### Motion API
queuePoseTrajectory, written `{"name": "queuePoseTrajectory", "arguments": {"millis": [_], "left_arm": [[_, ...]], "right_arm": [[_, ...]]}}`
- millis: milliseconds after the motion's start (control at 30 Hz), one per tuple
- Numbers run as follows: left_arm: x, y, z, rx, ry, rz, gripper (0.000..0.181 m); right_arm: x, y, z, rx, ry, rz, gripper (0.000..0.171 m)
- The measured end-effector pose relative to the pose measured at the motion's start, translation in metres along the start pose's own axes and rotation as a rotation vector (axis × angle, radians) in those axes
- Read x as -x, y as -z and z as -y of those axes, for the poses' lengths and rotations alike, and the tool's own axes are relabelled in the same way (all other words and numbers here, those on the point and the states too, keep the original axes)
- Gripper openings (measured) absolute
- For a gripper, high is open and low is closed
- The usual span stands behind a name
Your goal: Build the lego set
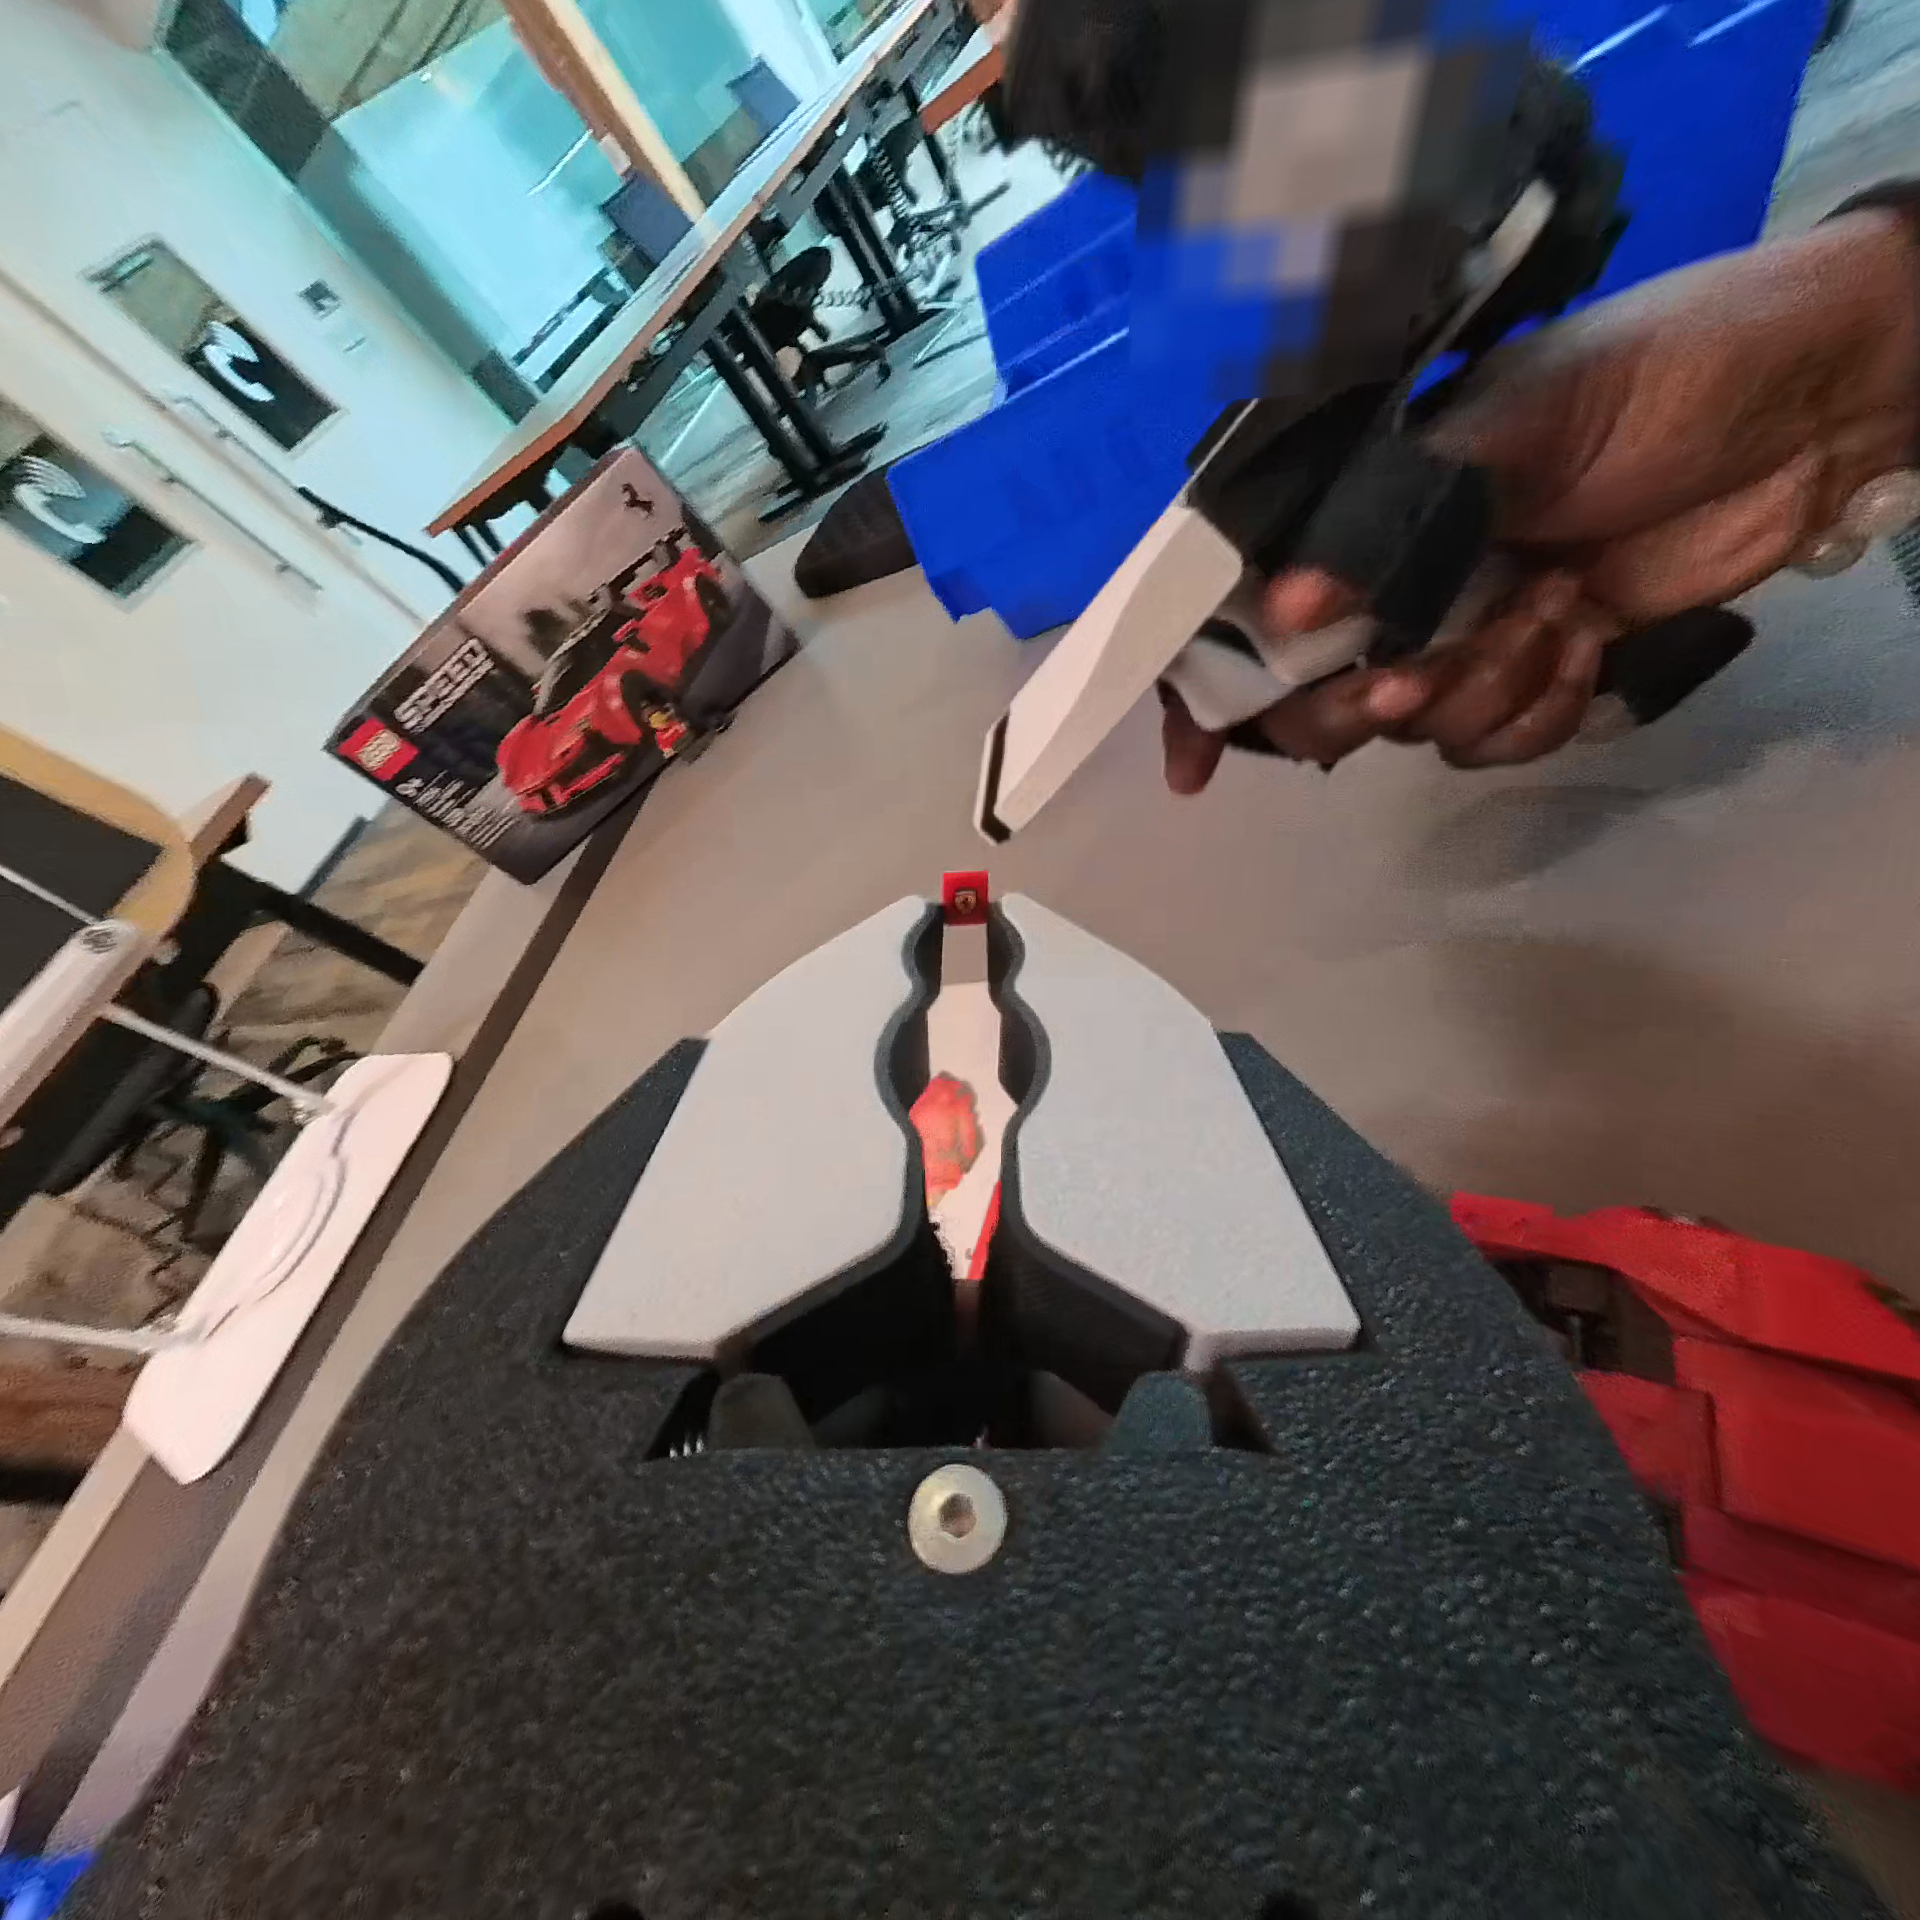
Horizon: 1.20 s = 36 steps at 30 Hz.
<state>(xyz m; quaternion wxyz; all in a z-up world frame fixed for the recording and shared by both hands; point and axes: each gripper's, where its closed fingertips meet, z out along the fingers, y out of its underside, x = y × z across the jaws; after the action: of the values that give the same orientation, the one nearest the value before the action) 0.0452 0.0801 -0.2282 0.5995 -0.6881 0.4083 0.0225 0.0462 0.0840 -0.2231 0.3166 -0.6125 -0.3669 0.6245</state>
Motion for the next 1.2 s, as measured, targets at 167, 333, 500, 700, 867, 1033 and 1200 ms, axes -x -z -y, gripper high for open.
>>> {"name": "queuePoseTrajectory", "arguments": {"millis": [167, 333, 500, 700, 867, 1033, 1200], "left_arm": [[0.000, 0.002, -0.003, 0.034, -0.044, 0.048, 0.008], [-0.002, 0.003, -0.004, 0.048, -0.067, 0.061, 0.008], [-0.002, 0.003, -0.005, 0.066, -0.118, 0.086, 0.008], [-0.010, 0.005, -0.006, 0.061, -0.110, 0.026, 0.012], [-0.013, 0.029, -0.016, 0.089, 0.065, -0.116, 0.013], [-0.033, 0.066, -0.044, 0.255, 0.241, -0.290, 0.002], [-0.056, 0.085, -0.062, 0.360, 0.305, -0.336, 0.000]], "right_arm": [[0.008, -0.007, 0.003, 0.060, 0.230, -0.121, 0.008], [0.008, -0.012, -0.004, 0.122, 0.296, -0.161, 0.007], [0.008, -0.014, -0.008, 0.162, 0.338, -0.181, 0.003], [0.008, -0.011, -0.013, 0.222, 0.391, -0.158, 0.002], [0.015, 0.001, -0.030, 0.396, 0.538, -0.021, 0.002], [0.035, 0.021, -0.076, 0.705, 0.810, 0.287, 0.002], [0.036, 0.022, -0.095, 0.859, 1.062, 0.465, 0.002]]}}
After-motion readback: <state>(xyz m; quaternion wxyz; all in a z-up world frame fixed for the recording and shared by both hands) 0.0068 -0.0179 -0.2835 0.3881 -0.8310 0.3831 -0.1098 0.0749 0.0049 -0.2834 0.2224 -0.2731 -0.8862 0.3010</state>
